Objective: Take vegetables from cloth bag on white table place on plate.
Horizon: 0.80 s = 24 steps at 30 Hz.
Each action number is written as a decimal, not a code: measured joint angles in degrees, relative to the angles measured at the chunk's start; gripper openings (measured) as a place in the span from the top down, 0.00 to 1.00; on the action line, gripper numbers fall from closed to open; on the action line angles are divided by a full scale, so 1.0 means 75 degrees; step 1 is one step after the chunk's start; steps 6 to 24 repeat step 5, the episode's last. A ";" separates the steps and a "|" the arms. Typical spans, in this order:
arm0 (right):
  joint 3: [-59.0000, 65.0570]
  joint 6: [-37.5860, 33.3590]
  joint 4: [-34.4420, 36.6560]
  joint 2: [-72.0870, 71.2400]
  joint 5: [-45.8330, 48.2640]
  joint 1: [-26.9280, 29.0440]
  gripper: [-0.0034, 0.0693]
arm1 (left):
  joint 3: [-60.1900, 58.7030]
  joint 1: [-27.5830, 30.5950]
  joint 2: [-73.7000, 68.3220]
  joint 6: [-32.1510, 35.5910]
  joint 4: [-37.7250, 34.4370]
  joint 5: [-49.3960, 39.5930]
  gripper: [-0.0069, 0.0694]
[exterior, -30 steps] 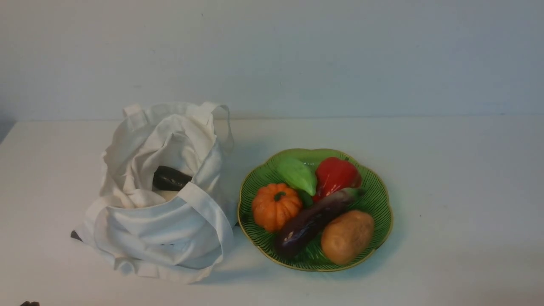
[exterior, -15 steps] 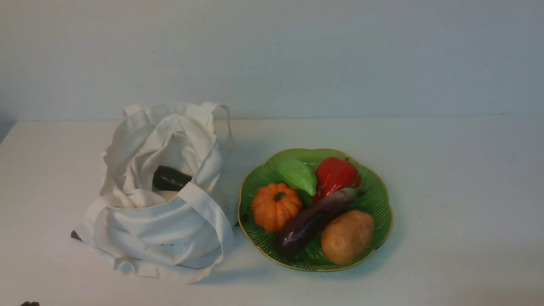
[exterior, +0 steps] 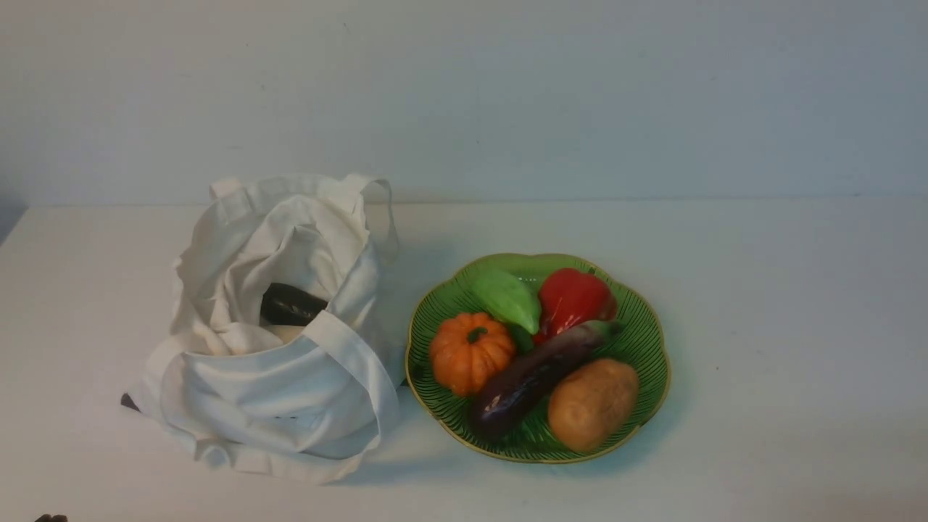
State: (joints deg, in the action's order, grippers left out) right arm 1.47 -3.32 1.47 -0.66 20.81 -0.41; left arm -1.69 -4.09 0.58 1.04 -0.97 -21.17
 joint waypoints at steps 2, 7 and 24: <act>0.0000 0.0000 0.0000 0.0000 0.0000 0.0000 0.97 | 0.0000 0.0000 0.0000 0.0000 0.0000 0.0000 0.92; 0.0000 0.0000 0.0000 0.0000 0.0000 0.0000 0.97 | 0.0000 0.0000 0.0000 0.0000 0.0000 0.0000 0.92; 0.0000 0.0000 0.0000 0.0000 0.0000 0.0000 0.97 | 0.0000 0.0000 0.0000 0.0000 0.0000 0.0000 0.92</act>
